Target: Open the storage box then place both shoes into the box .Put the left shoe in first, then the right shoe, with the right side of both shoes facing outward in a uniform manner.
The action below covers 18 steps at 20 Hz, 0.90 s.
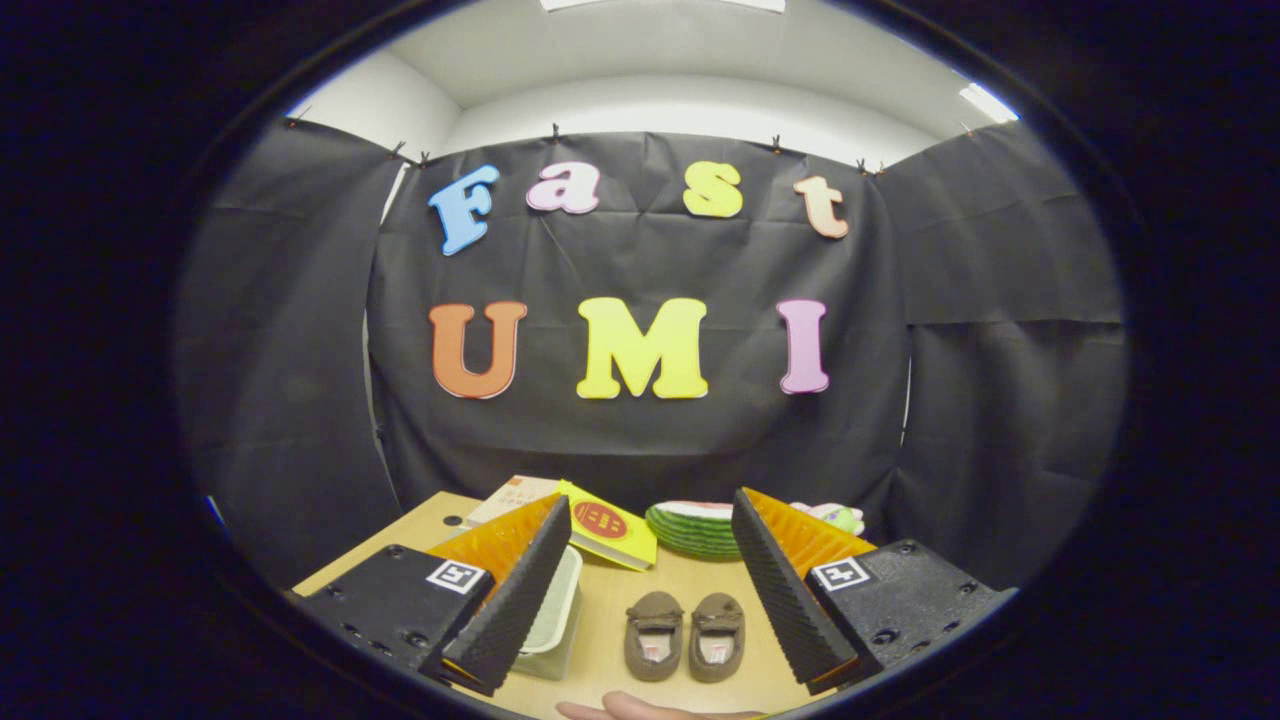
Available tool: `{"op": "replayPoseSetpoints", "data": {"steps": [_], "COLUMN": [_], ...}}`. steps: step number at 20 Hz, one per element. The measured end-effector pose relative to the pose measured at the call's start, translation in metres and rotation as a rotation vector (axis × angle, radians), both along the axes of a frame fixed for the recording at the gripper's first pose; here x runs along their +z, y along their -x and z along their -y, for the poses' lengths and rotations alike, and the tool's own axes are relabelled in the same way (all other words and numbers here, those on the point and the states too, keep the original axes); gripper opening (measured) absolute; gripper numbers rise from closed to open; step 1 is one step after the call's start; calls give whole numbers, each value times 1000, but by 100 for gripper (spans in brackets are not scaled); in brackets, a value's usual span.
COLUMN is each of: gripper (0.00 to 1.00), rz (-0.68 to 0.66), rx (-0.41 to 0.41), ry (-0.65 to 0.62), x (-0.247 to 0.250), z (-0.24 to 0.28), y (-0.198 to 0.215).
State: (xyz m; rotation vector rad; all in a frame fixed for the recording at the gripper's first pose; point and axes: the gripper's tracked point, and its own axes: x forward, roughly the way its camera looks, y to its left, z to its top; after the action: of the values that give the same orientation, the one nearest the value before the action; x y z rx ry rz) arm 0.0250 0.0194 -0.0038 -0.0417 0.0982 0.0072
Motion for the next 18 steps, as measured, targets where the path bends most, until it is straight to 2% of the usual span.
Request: {"op": "replayPoseSetpoints", "data": {"steps": [7,12,18], "gripper": [100,100,100], "rz": [-165,-176,-294], "rx": [-112,-82,39], "ry": [-33,8,-1], "x": [-40,-56,-90], "z": [11,-17,-49], "y": [-43,-66,-93]}}
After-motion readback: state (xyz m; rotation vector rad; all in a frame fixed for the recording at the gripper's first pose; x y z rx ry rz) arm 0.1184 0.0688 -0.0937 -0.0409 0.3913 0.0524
